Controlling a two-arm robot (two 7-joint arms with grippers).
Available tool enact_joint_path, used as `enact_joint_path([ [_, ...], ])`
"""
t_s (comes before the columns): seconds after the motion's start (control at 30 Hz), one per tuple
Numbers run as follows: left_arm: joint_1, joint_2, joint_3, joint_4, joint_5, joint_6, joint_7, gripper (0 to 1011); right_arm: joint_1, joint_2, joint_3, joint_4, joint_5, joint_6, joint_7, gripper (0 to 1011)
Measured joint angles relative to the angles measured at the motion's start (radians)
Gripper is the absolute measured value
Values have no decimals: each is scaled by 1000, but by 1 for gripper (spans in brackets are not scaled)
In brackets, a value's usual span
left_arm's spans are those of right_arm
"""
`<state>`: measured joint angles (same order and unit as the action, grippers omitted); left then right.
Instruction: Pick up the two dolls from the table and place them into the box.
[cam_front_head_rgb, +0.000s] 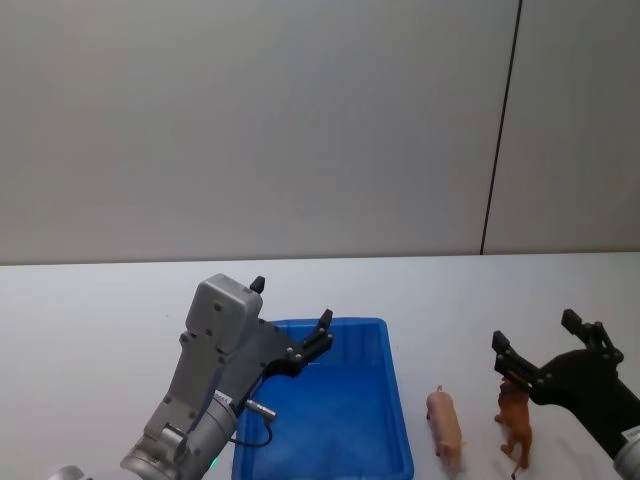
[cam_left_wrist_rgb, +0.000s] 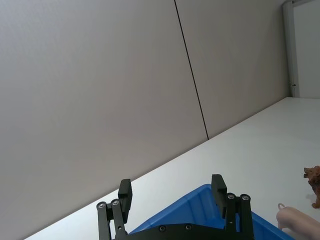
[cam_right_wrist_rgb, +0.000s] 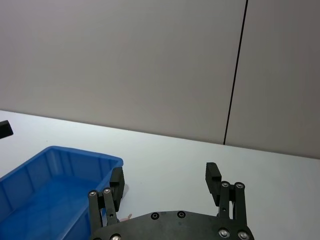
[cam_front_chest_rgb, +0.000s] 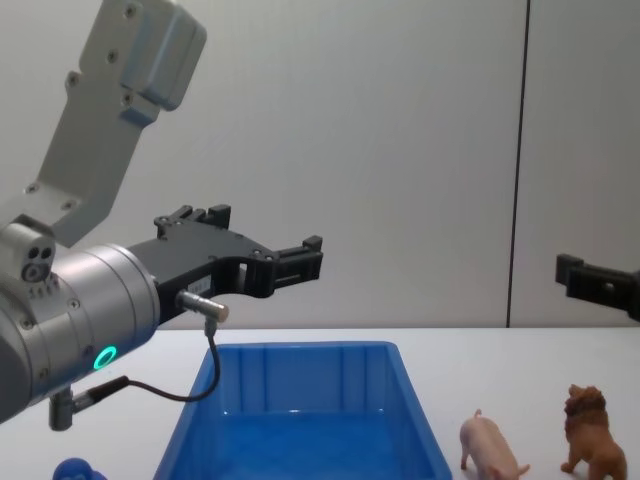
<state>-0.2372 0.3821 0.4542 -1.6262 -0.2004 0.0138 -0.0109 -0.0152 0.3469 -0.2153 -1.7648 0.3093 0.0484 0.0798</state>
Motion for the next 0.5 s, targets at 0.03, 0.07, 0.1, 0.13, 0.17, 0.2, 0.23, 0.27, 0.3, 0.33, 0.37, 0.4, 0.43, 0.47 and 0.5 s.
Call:
enact_joint_path([
  [0.03, 0, 0, 0, 0, 0, 0, 0, 1001, -1, 2, 1, 0, 3, 3, 2, 1001],
  [0.07, 0, 0, 0, 0, 0, 0, 0, 1001, -2, 6, 5, 0, 8, 10, 6, 1001],
  [0.1, 0, 0, 0, 0, 0, 0, 0, 1001, -3, 9, 7, 0, 11, 14, 8, 1001],
  [0.13, 0, 0, 0, 0, 0, 0, 0, 1001, -5, 11, 8, 0, 14, 18, 10, 1001],
  [0.17, 0, 0, 0, 0, 0, 0, 0, 1001, -7, 16, 11, 0, 19, 27, 14, 1001],
  [0.2, 0, 0, 0, 0, 0, 0, 0, 1001, -9, 20, 13, 0, 21, 31, 16, 1001],
  [0.23, 0, 0, 0, 0, 0, 0, 0, 1001, -10, 22, 15, 0, 23, 35, 17, 1001],
  [0.27, 0, 0, 0, 0, 0, 0, 0, 1001, -12, 24, 16, 0, 25, 39, 19, 1001],
  [0.3, 0, 0, 0, 0, 0, 0, 0, 1001, -15, 30, 19, 0, 28, 51, 23, 1001],
  [0.33, 0, 0, 0, 0, 0, 0, 0, 1001, -16, 31, 20, 0, 29, 55, 24, 1001],
  [0.37, 0, 0, 0, 0, 0, 0, 0, 1001, -18, 34, 21, 0, 29, 60, 25, 1001],
  [0.4, 0, 0, 0, 0, 0, 0, 0, 1001, -20, 36, 22, 0, 30, 65, 27, 1001],
  [0.43, 0, 0, 0, 0, 0, 0, 0, 1001, -22, 40, 24, 0, 31, 76, 30, 1001],
  [0.47, 0, 0, 0, 0, 0, 0, 0, 1001, -23, 41, 24, 0, 31, 81, 31, 1001],
  [0.5, 0, 0, 0, 0, 0, 0, 0, 1001, -24, 43, 25, 1, 31, 86, 32, 1001],
])
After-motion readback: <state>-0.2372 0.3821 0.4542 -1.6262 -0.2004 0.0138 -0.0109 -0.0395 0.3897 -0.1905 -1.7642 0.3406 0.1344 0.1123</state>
